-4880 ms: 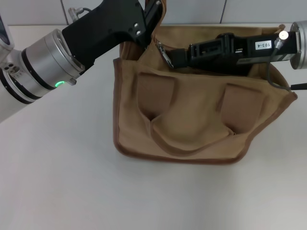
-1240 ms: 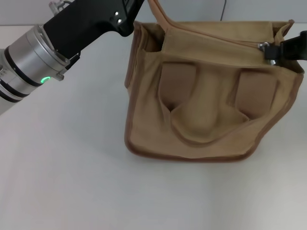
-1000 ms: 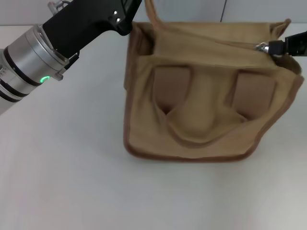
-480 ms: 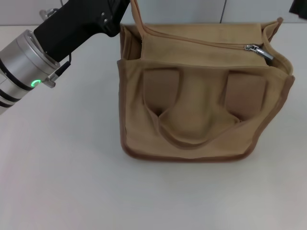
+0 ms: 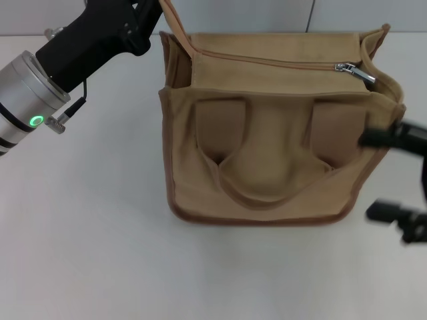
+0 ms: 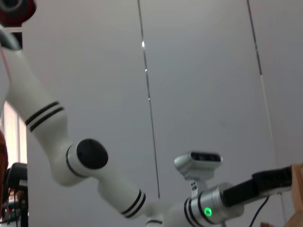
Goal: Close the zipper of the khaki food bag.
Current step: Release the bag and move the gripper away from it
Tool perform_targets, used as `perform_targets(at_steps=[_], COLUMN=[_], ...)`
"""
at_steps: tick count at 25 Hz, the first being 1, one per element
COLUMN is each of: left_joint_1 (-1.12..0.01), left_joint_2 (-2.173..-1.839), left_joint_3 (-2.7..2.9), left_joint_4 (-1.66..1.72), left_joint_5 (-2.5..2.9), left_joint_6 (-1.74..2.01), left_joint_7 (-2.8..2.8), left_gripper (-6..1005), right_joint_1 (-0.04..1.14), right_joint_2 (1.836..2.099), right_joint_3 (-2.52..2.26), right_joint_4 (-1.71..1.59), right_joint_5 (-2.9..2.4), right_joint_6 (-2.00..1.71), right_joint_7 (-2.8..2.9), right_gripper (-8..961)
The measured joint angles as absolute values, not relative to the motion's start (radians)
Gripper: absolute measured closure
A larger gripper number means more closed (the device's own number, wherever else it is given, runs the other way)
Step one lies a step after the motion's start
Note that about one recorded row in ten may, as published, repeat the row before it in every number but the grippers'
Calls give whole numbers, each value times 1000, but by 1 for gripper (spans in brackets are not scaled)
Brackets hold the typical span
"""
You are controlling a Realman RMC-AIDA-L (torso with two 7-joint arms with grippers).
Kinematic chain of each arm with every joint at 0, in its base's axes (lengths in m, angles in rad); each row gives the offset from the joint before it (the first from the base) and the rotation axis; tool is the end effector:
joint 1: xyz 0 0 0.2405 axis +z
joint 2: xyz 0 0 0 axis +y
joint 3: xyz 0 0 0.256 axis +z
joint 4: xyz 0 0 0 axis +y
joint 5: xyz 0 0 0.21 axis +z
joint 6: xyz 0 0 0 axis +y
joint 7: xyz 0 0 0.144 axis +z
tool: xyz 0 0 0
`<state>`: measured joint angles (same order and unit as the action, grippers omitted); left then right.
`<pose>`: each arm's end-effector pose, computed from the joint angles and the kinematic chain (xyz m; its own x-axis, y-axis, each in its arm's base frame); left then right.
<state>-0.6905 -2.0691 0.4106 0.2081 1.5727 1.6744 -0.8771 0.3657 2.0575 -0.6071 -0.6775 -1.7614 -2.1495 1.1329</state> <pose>-0.2013 0.3574 0.0089 0.4298 -0.1104 0.8962 0.4237 -0.8517 -0.3082 0.2532 0.2405 0.0534 0.6026 -0.0281 -0.7975 -0.1255 -0.9903 -0.0599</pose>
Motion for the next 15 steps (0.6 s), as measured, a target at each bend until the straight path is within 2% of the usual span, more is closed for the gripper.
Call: perform_targets(at_steps=[4,12,15], left_joint_1=[-672,-619,-567], left_joint_2=[-2067,-2064,-2039], left_joint_3=[417,497,632], left_joint_4=[239,344,472], left_joint_5=[1580,1585,1585], left_joint_6=[1645,1551,1550], left_joint_7=[-974,-1178,-1312], left_gripper=[838,834,833], right_joint_1=[356,371,382], right_joint_2=[2077,2077,2077], right_joint_3=[-610,-630,-640], right_joint_4=[-588,-538,-533], right_joint_5=[-1910,-1936,-1944], right_joint_6=[-2089,-2027,-2022], right_joint_7=[994,954,954], right_gripper=[143,127,127])
